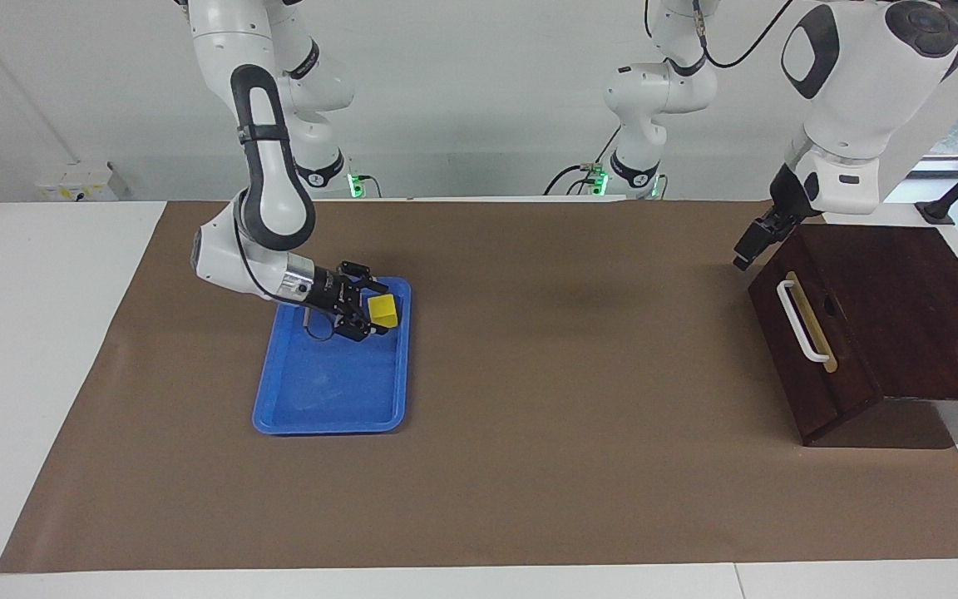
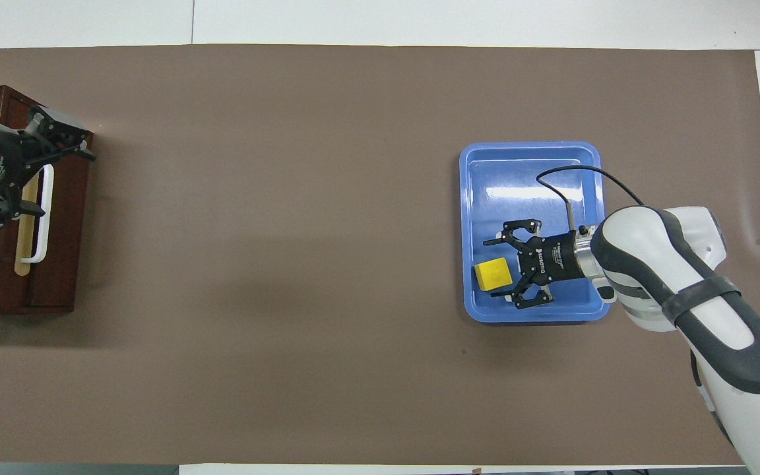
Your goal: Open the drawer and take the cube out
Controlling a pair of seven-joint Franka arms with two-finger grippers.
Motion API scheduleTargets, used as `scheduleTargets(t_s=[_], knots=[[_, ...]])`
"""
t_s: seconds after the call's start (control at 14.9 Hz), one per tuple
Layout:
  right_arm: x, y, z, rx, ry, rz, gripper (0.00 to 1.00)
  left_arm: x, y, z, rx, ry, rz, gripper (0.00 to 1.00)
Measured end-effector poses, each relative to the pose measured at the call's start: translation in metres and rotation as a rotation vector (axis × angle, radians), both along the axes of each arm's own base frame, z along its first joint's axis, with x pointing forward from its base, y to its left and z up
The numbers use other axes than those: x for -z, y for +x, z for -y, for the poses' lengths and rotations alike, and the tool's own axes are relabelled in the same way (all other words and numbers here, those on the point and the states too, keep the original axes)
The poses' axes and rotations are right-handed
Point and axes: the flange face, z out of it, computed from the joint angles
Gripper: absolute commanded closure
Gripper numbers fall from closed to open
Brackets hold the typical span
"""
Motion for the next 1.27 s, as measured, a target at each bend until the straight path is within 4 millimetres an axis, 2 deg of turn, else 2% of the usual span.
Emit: scheduleTargets(t_s=[0.13, 0.2, 0.47, 0.6, 0.8, 0.94, 1.14, 1.27], knots=[[-0.041, 0.011, 0.002, -0.046, -0.034, 0.023, 0.0, 0.001, -0.006, -0.023, 0.101, -0.008, -0.031, 0.0], [-0.065, 0.017, 0.008, -0.094, -0.077, 0.058, 0.0, 0.003, -0.009, -0.028, 0.124, -0.013, -0.043, 0.0], [-0.16, 0.036, 0.05, -0.394, -0.282, 0.274, 0.0, 0.006, -0.015, -0.015, 0.164, -0.015, -0.054, 0.0], [-0.197, 0.039, 0.074, -0.693, -0.41, 0.445, 0.0, 0.007, -0.015, -0.012, 0.174, -0.015, -0.055, 0.0], [-0.227, 0.039, 0.088, -1.08, -0.522, 0.625, 0.0, 0.007, -0.016, -0.006, 0.29, -0.023, -0.057, 0.0], [-0.246, 0.039, 0.091, -1.277, -0.577, 0.694, 0.0, 0.008, -0.017, -0.002, 0.359, -0.028, -0.066, 0.0], [-0.269, 0.033, 0.088, -1.403, -0.586, 0.7, 0.0, 0.008, -0.019, 0.004, 0.39, -0.03, -0.073, 0.0], [-0.279, 0.021, 0.089, -1.428, -0.543, 0.652, 0.0, 0.008, -0.019, 0.004, 0.394, -0.03, -0.074, 0.0]])
